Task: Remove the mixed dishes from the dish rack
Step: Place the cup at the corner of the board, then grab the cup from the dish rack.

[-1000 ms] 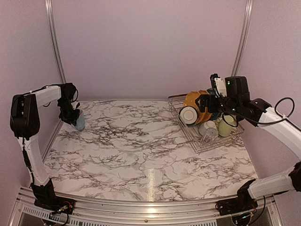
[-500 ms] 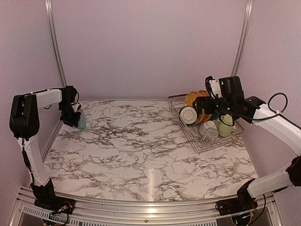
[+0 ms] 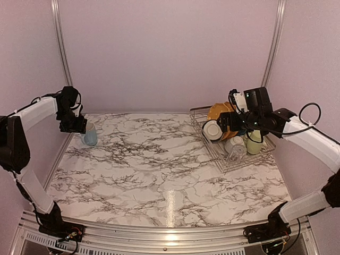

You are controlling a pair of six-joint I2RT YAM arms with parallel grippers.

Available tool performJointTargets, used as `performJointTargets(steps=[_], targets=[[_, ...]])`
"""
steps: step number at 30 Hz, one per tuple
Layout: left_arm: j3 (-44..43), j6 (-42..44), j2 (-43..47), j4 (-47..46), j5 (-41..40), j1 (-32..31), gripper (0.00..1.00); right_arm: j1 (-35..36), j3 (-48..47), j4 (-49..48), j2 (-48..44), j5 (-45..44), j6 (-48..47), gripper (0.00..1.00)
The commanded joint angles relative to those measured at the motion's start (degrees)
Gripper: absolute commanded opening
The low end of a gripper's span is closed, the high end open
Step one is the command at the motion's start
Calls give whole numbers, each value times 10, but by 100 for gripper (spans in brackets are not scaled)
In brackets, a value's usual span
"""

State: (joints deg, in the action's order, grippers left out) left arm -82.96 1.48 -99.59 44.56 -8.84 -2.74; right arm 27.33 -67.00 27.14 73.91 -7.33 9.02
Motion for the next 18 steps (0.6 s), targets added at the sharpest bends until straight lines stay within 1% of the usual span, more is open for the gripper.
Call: performJointTargets(steps=[1, 4, 6, 8, 11, 14, 16, 18], targets=[[17, -39, 87, -16, 16, -23, 80, -3, -26, 33, 16, -42, -13, 98], [27, -50, 140, -26, 59, -42, 88, -8, -29, 46, 28, -61, -15, 98], [36, -61, 165, -38, 84, -61, 92, -24, -30, 56, 36, -69, -14, 98], [46, -82, 183, -58, 116, -82, 93, -59, -28, 64, 41, -63, -4, 99], [70, -126, 202, -118, 162, -123, 93, -118, -20, 66, 42, -44, 12, 99], [109, -188, 214, -214, 215, -175, 93, -167, -15, 64, 53, -49, 31, 99], [150, -247, 214, -314, 264, -215, 93, -211, -10, 57, 66, -32, 40, 97], [183, -298, 204, -409, 295, -256, 93, -249, -5, 46, 78, -4, 46, 97]])
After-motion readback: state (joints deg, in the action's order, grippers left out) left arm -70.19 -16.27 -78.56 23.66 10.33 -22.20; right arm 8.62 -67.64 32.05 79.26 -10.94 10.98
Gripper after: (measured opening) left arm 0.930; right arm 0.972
